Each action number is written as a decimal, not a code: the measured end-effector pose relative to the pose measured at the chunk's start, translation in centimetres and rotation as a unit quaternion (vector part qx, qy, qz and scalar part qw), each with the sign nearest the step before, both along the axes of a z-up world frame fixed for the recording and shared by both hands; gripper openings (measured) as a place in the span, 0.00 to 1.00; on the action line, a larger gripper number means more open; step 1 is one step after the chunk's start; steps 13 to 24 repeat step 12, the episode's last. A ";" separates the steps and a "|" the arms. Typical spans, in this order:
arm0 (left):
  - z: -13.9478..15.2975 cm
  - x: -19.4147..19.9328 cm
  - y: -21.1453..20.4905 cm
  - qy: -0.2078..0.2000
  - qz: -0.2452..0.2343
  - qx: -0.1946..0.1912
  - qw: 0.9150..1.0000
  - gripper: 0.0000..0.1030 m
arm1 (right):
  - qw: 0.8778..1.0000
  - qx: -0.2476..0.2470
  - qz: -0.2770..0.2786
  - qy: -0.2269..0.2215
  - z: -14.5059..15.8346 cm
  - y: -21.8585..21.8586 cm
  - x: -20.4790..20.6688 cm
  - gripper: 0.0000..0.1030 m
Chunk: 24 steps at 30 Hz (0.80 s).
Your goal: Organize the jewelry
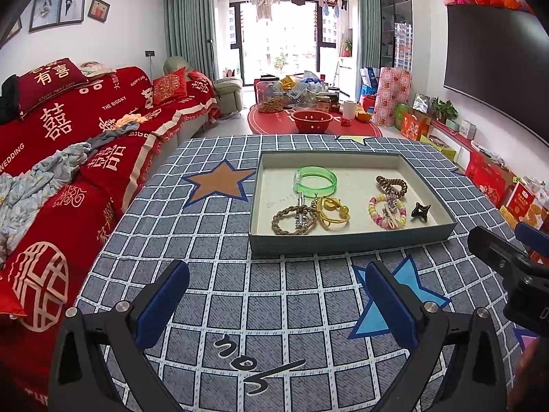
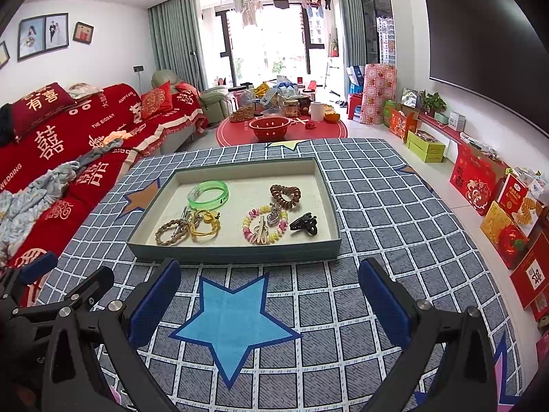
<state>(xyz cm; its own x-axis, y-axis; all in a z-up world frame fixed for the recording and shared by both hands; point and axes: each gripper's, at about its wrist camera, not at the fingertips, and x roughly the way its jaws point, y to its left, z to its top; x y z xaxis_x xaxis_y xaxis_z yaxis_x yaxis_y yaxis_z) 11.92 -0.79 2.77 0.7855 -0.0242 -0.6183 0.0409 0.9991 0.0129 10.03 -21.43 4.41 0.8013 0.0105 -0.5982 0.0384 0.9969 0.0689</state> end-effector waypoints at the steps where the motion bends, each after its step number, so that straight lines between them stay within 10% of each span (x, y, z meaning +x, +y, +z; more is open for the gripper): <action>1: 0.0 0.0 0.0 0.000 0.000 0.001 1.000 1.00 | 1.000 0.000 0.000 0.000 0.0 0.0 0.0 1.00; 24: -0.5 -0.6 0.1 -0.001 -0.001 0.001 1.000 1.00 | 1.000 0.001 -0.001 0.000 -0.1 0.0 0.0 1.00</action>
